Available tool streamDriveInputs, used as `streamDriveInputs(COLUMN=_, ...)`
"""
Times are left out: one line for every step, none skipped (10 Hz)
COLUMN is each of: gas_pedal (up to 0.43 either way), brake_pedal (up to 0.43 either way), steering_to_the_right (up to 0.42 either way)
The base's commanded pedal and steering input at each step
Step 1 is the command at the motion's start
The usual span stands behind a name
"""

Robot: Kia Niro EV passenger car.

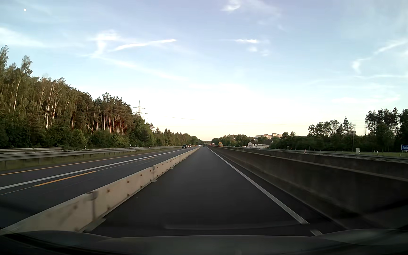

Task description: Follow the waypoints while adhering to traffic rules and regulations

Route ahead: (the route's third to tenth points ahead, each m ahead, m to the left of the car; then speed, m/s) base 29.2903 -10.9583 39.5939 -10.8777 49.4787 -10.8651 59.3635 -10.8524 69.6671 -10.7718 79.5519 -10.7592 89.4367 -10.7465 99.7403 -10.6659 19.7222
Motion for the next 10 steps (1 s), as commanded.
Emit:
streamDriveInputs(gas_pedal=0.079, brake_pedal=0.000, steering_to_the_right=0.001)
streamDriveInputs(gas_pedal=0.079, brake_pedal=0.000, steering_to_the_right=0.001)
streamDriveInputs(gas_pedal=0.079, brake_pedal=0.000, steering_to_the_right=0.001)
streamDriveInputs(gas_pedal=0.079, brake_pedal=0.000, steering_to_the_right=0.001)
streamDriveInputs(gas_pedal=0.079, brake_pedal=0.000, steering_to_the_right=0.001)
streamDriveInputs(gas_pedal=0.079, brake_pedal=0.000, steering_to_the_right=0.001)
streamDriveInputs(gas_pedal=0.079, brake_pedal=0.000, steering_to_the_right=0.000)
streamDriveInputs(gas_pedal=0.079, brake_pedal=0.000, steering_to_the_right=0.000)
streamDriveInputs(gas_pedal=0.079, brake_pedal=0.000, steering_to_the_right=0.000)
streamDriveInputs(gas_pedal=0.079, brake_pedal=0.000, steering_to_the_right=-0.001)
